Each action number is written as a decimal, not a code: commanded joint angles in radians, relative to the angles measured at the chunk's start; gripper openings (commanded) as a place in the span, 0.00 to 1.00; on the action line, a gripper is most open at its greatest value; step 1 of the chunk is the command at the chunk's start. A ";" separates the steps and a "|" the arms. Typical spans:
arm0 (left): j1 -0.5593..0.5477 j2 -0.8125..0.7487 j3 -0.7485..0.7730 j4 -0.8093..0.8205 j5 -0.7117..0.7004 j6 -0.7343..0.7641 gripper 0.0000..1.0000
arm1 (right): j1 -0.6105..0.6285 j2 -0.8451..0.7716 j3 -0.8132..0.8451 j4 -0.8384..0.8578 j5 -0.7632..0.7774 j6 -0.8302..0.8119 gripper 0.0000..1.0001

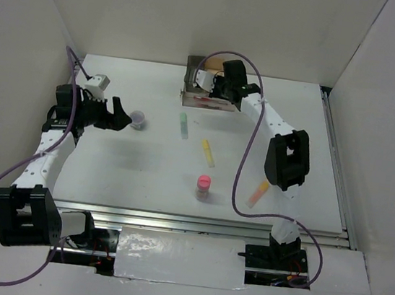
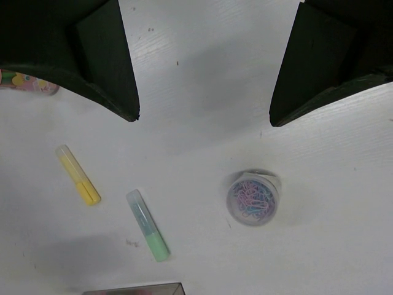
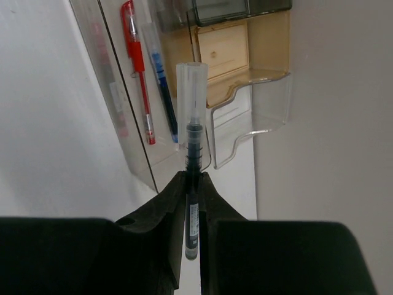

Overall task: Sort the stationery into containers
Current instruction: Place the pen in the storage box.

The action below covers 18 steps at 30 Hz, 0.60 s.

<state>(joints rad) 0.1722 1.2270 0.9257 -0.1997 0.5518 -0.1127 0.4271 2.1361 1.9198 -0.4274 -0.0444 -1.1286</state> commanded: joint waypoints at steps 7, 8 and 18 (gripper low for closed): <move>-0.002 -0.001 0.033 0.028 -0.004 0.005 0.99 | 0.015 0.090 0.042 0.188 -0.104 -0.185 0.00; -0.002 0.003 0.038 0.020 -0.001 0.013 0.99 | 0.015 0.114 0.054 0.184 -0.106 -0.184 0.00; -0.002 0.049 0.087 -0.046 0.046 0.074 0.99 | 0.009 0.194 0.053 0.211 -0.083 -0.237 0.11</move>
<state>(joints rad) 0.1722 1.2705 0.9710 -0.2466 0.5503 -0.0734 0.4370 2.3253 1.9560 -0.2932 -0.1272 -1.3373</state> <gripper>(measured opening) 0.993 0.162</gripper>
